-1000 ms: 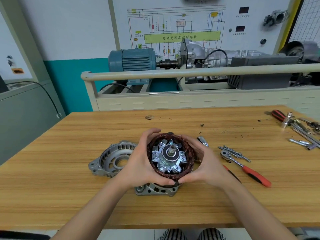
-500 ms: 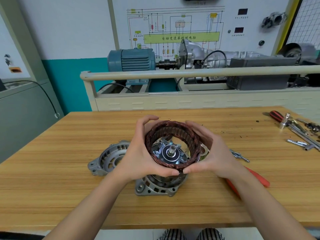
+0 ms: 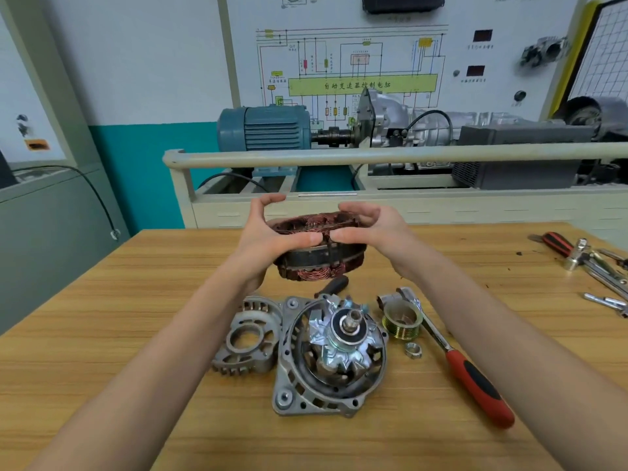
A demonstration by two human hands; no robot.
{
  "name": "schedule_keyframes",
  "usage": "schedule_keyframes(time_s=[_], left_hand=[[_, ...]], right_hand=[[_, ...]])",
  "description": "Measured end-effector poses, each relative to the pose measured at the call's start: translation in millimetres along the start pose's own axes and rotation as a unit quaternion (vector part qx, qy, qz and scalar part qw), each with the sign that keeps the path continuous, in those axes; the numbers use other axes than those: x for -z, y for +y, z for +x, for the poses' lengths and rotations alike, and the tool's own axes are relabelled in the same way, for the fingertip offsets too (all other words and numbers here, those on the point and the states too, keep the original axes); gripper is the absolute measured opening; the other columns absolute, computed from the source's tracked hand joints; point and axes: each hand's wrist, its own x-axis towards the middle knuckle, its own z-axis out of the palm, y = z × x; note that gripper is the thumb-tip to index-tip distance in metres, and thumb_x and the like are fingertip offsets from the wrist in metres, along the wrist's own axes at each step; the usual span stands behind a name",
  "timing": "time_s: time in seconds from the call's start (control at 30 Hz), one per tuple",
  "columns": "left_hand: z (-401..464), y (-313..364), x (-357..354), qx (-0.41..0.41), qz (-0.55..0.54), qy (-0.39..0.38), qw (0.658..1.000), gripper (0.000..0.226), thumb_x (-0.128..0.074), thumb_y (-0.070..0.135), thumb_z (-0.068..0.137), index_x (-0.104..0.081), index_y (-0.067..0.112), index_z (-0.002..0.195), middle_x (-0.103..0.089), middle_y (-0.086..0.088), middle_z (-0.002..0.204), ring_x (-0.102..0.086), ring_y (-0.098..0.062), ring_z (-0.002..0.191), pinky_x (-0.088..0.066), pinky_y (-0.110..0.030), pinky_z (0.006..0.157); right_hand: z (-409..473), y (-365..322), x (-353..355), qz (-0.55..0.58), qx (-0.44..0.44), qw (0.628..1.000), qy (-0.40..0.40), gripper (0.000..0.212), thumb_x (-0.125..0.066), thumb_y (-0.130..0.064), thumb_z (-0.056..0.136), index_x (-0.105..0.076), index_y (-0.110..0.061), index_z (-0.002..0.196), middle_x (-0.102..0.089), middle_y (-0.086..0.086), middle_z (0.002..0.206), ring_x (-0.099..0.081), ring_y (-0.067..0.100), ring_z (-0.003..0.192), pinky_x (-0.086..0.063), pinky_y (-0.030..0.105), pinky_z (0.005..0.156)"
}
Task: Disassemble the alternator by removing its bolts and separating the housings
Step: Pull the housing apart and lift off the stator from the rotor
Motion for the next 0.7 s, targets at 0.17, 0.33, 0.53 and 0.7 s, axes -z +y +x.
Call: schedule_keyframes(time_s=[0.17,0.33,0.53,0.7], left_hand=[[43,-51,16,0.106,-0.03,0.02,0.994,0.092,-0.092,0.037,0.028,-0.047,0.031,0.109,-0.061,-0.019,0.114,-0.067,-0.031,0.094,-0.056,-0.03,0.061],[72,-94,29,0.191,-0.043,0.018,0.98,0.102,-0.095,0.04,0.019,-0.046,0.025,0.108,-0.061,-0.021,0.116,-0.066,-0.033,0.097,-0.055,-0.035,0.067],[81,-111,45,0.195,0.045,-0.006,0.98,0.099,-0.095,0.041,0.023,-0.047,0.03,0.109,-0.06,-0.014,0.119,-0.06,-0.03,0.105,-0.052,-0.046,0.09],[79,-107,53,0.159,0.163,-0.075,0.971,0.108,-0.092,0.044,0.025,-0.04,0.037,0.119,-0.057,-0.004,0.123,-0.055,-0.025,0.115,-0.047,-0.047,0.099]], right_hand=[[54,43,-18,0.003,-0.075,0.997,-0.018,0.105,-0.078,-0.057,0.034,-0.057,-0.017,0.129,-0.058,0.005,0.13,-0.051,0.021,0.123,-0.041,0.037,0.105],[95,84,-33,0.017,-0.133,0.99,-0.033,0.095,-0.082,-0.054,0.04,-0.059,-0.019,0.125,-0.059,0.003,0.124,-0.053,0.018,0.116,-0.042,0.034,0.101],[116,107,-44,0.027,-0.153,0.985,-0.072,0.095,-0.087,-0.044,0.038,-0.056,-0.023,0.126,-0.056,0.003,0.135,-0.046,0.022,0.13,-0.034,0.048,0.112],[114,113,-42,-0.015,-0.127,0.984,-0.123,0.096,-0.09,-0.02,0.05,-0.049,-0.02,0.136,-0.049,0.0,0.143,-0.041,0.017,0.135,-0.03,0.045,0.115]])
